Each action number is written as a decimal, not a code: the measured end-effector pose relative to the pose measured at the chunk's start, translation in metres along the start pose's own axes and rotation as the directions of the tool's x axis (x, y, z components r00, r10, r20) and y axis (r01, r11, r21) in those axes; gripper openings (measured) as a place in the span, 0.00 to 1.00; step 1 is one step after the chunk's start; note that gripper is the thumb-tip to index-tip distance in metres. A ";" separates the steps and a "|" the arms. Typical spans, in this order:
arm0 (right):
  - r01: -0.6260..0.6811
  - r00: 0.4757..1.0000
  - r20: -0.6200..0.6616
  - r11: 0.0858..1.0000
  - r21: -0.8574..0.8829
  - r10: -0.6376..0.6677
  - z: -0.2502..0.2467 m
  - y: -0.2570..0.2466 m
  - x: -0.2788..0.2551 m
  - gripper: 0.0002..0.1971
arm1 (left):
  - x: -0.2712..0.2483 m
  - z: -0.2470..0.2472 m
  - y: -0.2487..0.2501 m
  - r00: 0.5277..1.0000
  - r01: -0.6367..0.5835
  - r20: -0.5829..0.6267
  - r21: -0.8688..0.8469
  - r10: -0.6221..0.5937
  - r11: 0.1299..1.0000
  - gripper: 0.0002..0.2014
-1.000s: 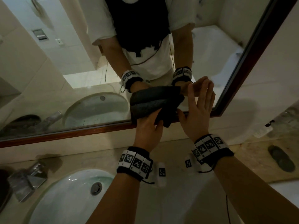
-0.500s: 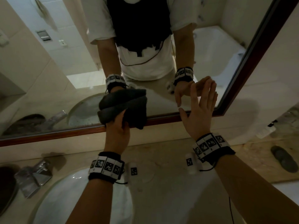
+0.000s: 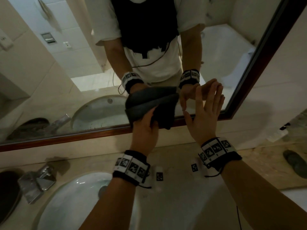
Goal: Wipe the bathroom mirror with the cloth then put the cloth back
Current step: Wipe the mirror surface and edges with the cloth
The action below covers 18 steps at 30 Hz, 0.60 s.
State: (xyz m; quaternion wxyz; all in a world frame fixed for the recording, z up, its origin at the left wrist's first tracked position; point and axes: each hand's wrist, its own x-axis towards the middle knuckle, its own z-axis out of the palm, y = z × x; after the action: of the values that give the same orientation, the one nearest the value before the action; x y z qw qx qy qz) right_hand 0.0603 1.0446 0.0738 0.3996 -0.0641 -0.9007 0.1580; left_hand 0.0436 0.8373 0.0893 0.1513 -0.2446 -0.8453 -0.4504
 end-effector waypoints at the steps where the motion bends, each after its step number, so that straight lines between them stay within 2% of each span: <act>1: -0.004 1.000 0.006 1.000 0.008 0.004 -0.001 0.000 0.000 0.44 | 0.003 0.013 0.010 1.000 0.012 0.018 0.001 -0.012 1.000 0.27; 5: -0.007 0.999 0.051 1.000 0.017 0.006 -0.006 0.002 -0.001 0.42 | 0.004 0.043 0.027 0.997 0.034 0.069 0.058 -0.038 0.998 0.29; 10: -0.003 0.999 0.049 1.000 -0.004 0.003 -0.008 0.004 -0.002 0.43 | 0.001 0.038 0.015 0.998 -0.038 0.054 0.015 0.037 0.999 0.30; 13: -0.006 0.999 0.054 1.000 -0.012 0.006 -0.010 0.004 -0.002 0.46 | -0.001 0.029 0.004 0.998 0.007 0.056 -0.030 -0.005 1.000 0.27; 15: -0.002 0.998 0.061 1.000 -0.018 0.003 -0.011 0.003 -0.002 0.48 | -0.001 0.016 -0.003 1.000 0.029 0.013 -0.021 -0.029 0.999 0.26; 18: 0.002 0.998 0.056 1.000 -0.022 0.000 -0.012 0.001 -0.002 0.51 | 0.001 -0.011 -0.005 0.999 -0.003 -0.032 -0.033 0.002 0.999 0.27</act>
State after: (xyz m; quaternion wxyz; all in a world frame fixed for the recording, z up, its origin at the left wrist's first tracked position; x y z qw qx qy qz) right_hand 0.0706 1.0476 0.0802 0.3736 -0.0636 -0.9132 0.1495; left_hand 0.0403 0.8263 0.0920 0.1611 -0.2409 -0.8348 -0.4681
